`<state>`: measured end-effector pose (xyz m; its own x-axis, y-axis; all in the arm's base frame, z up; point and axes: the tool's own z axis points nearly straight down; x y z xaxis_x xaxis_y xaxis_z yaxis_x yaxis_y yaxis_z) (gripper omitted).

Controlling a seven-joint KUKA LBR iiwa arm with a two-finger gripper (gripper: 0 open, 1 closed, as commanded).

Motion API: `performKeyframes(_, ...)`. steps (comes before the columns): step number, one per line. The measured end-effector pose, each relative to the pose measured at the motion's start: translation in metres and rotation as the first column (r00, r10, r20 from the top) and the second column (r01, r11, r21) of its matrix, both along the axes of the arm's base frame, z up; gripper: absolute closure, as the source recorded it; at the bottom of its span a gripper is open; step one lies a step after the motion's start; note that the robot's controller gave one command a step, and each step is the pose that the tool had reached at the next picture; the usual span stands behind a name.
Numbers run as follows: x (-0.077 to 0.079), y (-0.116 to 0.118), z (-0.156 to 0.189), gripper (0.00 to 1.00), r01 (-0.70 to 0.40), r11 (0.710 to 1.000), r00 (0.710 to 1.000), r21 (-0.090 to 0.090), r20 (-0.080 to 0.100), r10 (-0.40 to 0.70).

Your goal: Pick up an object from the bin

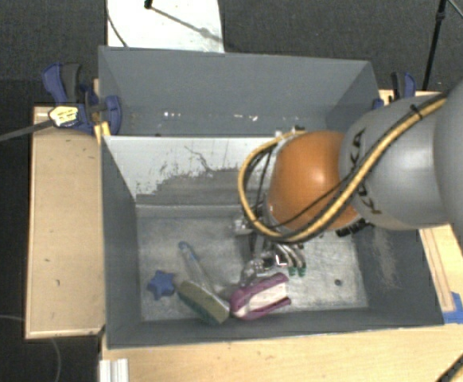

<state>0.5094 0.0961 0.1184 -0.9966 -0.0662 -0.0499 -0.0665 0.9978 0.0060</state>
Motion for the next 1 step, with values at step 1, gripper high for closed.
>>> performKeyframes(1, 0.0632, -0.0702, -0.0074, 0.00, 0.018, 1.000, 0.999, -0.011, -0.041, -0.018)
